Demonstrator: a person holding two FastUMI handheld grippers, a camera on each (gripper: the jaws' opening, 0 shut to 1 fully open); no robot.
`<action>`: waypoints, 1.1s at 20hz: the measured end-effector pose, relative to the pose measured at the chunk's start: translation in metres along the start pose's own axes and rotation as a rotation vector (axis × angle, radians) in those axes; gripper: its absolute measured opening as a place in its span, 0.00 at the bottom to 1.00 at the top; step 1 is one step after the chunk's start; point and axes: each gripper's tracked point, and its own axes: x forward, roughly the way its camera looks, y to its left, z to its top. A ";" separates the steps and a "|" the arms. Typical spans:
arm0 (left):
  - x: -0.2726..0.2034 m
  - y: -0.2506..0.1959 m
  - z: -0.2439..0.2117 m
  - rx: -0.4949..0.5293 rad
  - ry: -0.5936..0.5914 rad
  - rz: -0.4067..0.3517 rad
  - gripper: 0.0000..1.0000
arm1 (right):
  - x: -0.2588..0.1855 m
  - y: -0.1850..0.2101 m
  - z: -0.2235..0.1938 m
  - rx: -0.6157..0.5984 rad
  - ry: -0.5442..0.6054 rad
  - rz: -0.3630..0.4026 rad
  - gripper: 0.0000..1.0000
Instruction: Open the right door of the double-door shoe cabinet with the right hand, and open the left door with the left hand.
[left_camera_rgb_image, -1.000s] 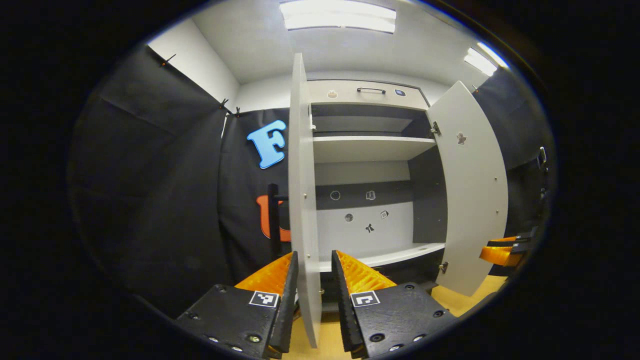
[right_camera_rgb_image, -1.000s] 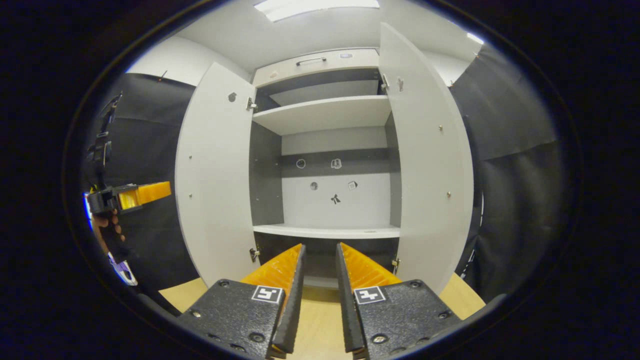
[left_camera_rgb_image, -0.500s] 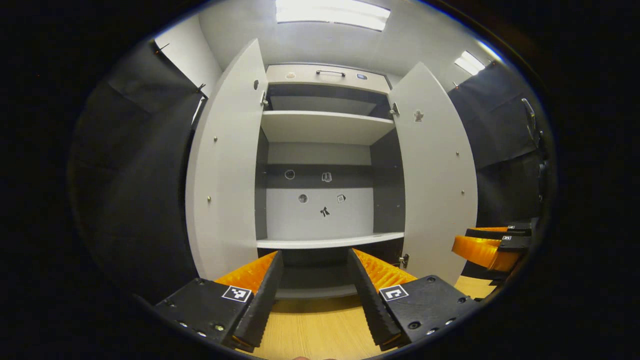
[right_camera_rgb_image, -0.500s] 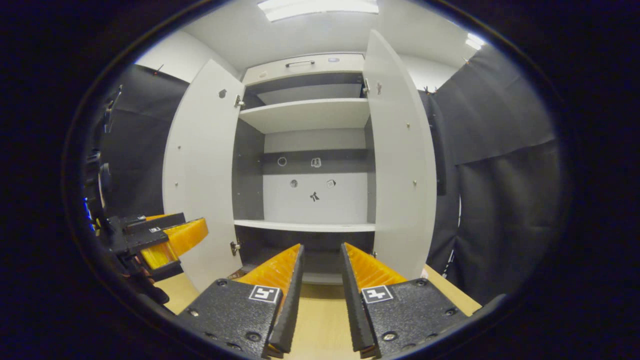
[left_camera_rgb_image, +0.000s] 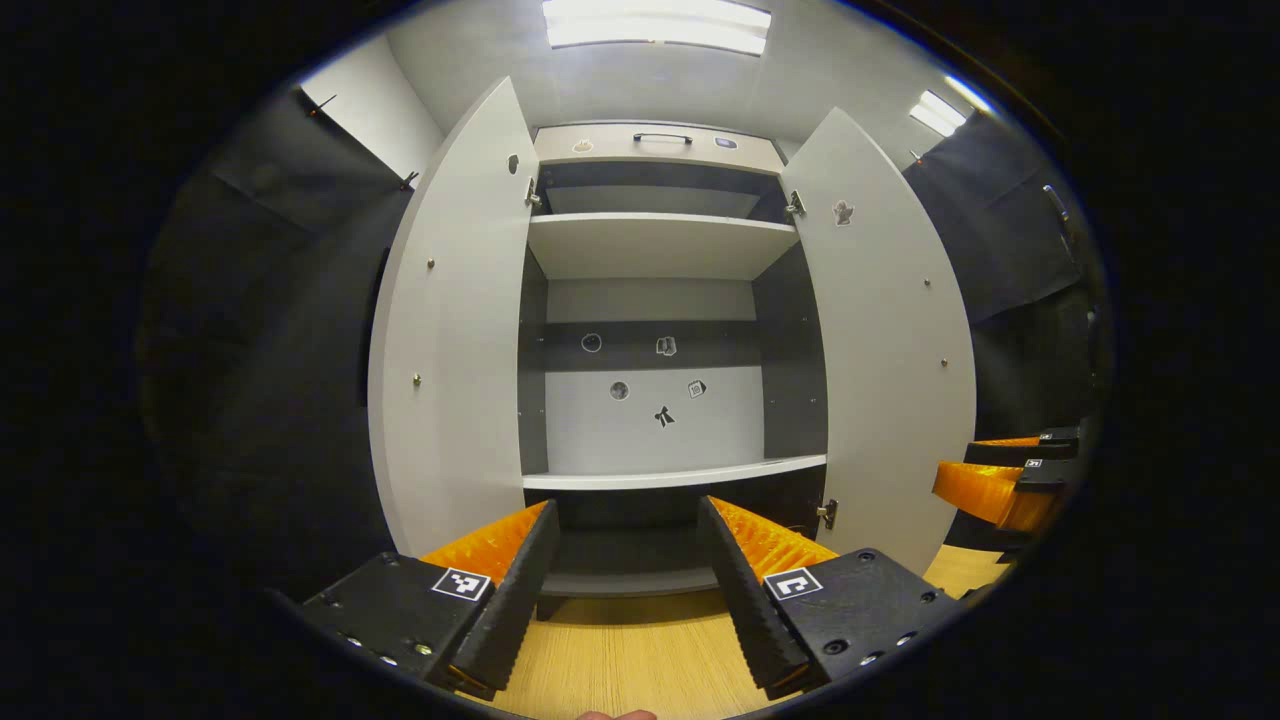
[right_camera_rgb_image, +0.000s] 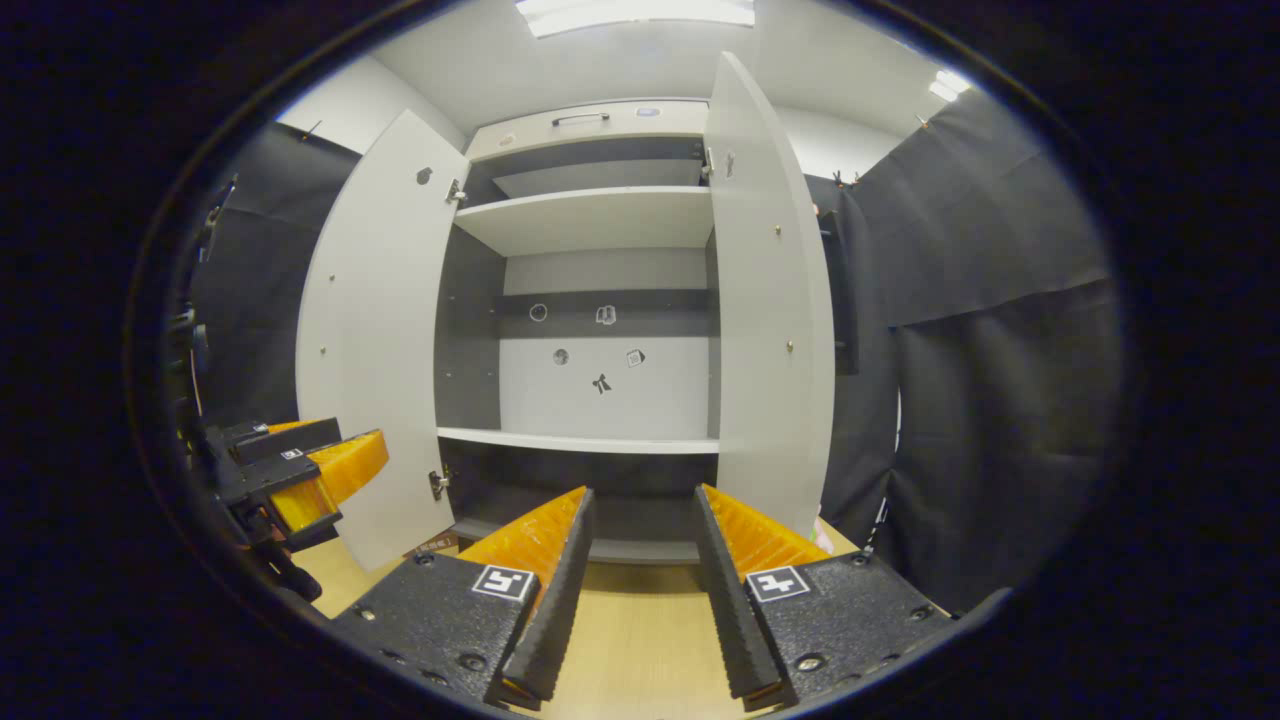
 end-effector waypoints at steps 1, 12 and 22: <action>-0.001 -0.001 -0.004 -0.009 0.008 0.004 0.87 | 0.000 0.002 0.000 0.002 -0.004 -0.001 0.64; 0.015 0.007 0.005 0.023 0.078 0.040 0.94 | 0.019 0.007 0.035 0.003 -0.028 -0.011 0.95; 0.041 -0.002 0.045 -0.011 0.171 -0.022 0.96 | 0.030 0.008 0.096 -0.010 -0.046 -0.005 0.99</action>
